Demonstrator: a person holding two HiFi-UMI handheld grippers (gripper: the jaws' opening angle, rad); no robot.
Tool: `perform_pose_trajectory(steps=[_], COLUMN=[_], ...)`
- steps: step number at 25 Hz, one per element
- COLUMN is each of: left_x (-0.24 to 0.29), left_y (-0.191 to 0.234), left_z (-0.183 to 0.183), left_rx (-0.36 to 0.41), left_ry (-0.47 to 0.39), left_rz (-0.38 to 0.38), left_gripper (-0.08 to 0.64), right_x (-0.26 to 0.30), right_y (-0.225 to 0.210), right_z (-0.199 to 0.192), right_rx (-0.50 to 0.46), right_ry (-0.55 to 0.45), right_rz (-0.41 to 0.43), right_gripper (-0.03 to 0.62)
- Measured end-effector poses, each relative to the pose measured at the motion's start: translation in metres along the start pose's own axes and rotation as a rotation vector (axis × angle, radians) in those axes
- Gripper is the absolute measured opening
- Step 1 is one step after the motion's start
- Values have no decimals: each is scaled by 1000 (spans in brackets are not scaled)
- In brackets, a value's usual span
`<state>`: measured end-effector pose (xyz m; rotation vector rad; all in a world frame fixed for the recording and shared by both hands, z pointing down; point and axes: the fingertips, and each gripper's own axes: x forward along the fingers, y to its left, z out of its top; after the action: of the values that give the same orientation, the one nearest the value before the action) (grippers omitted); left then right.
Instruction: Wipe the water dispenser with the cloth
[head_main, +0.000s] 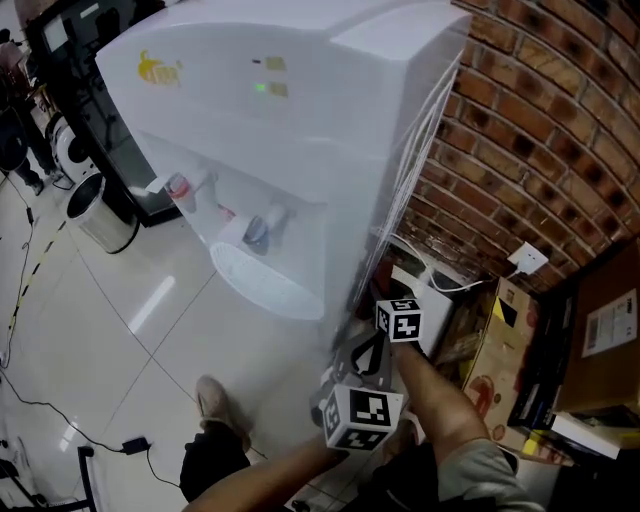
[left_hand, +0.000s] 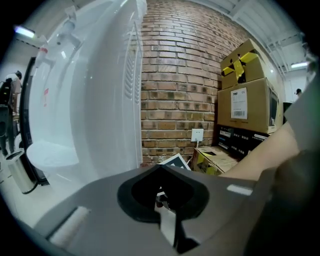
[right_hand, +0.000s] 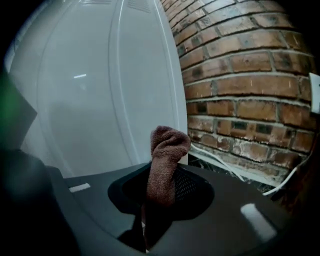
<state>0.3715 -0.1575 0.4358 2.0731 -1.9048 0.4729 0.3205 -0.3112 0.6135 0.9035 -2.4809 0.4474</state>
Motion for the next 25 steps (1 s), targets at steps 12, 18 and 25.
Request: perform_pose_trajectory(steps=[12,18,25], left_x=[3,-12,-37], left_y=[-2,8,8], left_z=[-5,33,104], left_rx=[12,33,98], left_ry=[9,-98,-255], left_rz=[6,54,85], left_gripper=[0,0,0], right_x=[-9,-68,-173], right_y=[-1,-18,-9], right_z=[-16,92,264], right_rx=[32,31,-99], right_ry=[55,-216,-530], right_rz=[85,61,104], right_gripper=[112,112,110])
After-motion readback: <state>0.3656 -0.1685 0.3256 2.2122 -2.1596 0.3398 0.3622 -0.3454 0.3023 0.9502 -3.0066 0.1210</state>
